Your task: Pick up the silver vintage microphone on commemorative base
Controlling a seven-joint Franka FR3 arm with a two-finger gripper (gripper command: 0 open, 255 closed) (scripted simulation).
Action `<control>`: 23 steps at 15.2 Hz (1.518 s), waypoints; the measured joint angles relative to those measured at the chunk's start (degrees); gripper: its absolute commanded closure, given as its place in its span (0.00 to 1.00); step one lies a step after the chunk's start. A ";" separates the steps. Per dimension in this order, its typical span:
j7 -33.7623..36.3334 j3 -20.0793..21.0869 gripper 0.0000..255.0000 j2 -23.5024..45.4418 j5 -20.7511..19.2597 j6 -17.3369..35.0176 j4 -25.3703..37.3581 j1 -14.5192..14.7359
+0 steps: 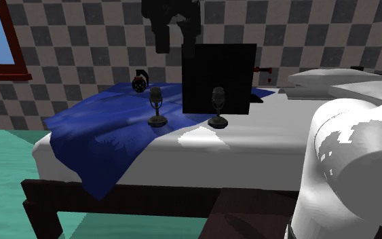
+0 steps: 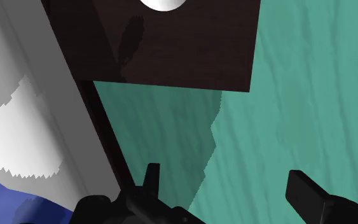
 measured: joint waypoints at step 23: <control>-39.35 -25.47 0.00 18.16 -20.21 8.79 3.95 -2.92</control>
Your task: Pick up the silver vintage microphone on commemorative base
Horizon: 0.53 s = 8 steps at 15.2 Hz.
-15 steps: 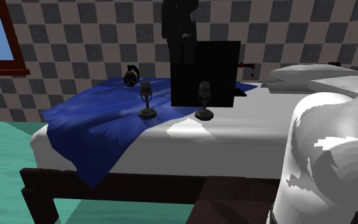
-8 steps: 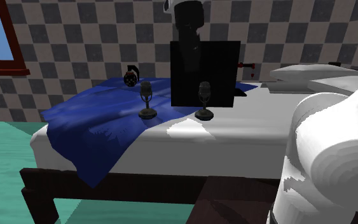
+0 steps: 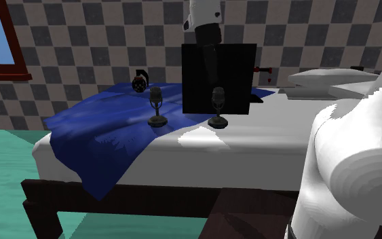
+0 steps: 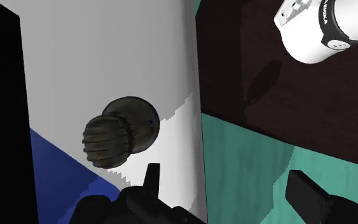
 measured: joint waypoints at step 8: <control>-12.74 -7.45 0.00 12.38 -0.99 5.57 6.50 -0.07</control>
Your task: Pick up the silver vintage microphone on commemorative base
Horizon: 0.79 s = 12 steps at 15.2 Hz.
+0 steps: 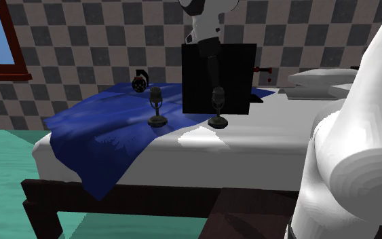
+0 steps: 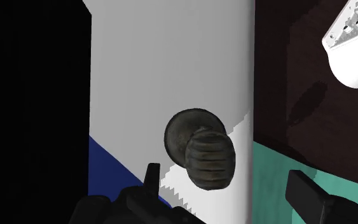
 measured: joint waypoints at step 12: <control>-0.33 -0.99 1.00 1.74 0.17 5.44 -3.68 -0.16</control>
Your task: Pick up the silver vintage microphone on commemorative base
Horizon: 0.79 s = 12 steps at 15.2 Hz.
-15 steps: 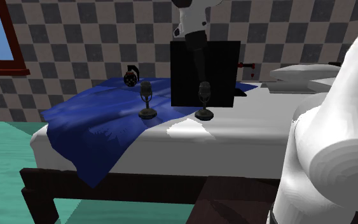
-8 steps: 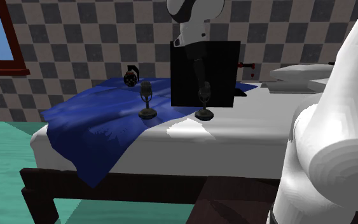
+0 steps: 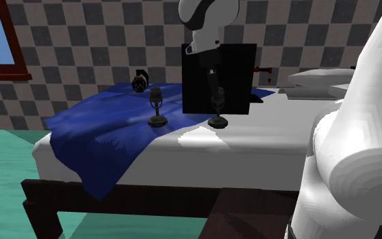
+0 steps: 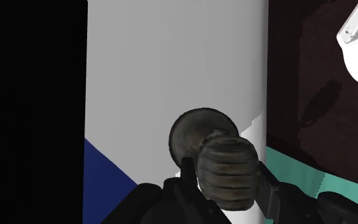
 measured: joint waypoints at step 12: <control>-0.25 0.61 1.00 -0.87 -0.02 -4.65 3.76 0.15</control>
